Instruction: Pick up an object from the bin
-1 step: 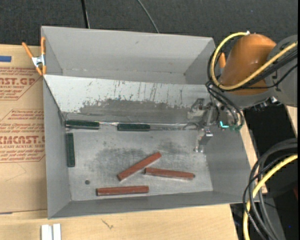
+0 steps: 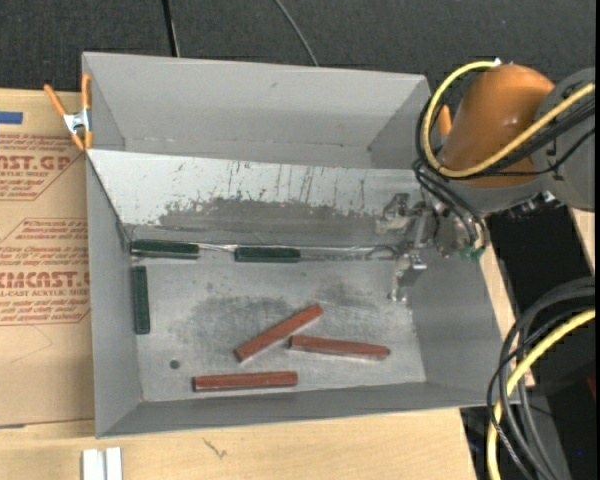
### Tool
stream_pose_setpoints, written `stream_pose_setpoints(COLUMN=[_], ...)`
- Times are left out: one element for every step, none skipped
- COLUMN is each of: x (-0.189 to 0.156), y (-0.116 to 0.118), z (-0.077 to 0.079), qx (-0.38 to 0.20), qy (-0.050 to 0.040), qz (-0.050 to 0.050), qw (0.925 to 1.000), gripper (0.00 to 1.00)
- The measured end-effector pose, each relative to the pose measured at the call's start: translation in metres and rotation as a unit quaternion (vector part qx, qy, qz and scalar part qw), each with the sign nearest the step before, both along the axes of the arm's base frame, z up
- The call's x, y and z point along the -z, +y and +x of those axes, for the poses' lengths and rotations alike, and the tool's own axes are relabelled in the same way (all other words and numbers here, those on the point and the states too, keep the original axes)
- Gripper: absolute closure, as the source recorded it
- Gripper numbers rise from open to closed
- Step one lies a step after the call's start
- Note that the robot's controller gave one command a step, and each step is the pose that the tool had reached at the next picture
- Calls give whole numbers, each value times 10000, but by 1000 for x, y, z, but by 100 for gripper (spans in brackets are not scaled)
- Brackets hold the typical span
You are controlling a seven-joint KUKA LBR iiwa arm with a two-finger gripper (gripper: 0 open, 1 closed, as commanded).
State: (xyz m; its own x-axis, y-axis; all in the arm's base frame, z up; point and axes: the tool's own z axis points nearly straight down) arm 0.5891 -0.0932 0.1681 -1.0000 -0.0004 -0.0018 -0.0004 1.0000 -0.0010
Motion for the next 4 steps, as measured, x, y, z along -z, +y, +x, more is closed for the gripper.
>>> stream_pose_setpoints(x=[51, 92, 96, 96], y=[23, 74, 76, 76], z=[-30, -42, -47, -47], qx=[-395, 290, 281, 280], qy=[-16, -86, 10, 4], qz=[-2, -10, 3, 2], qw=[9992, 9995, 9996, 9996], gripper=[0, 100, 0, 0])
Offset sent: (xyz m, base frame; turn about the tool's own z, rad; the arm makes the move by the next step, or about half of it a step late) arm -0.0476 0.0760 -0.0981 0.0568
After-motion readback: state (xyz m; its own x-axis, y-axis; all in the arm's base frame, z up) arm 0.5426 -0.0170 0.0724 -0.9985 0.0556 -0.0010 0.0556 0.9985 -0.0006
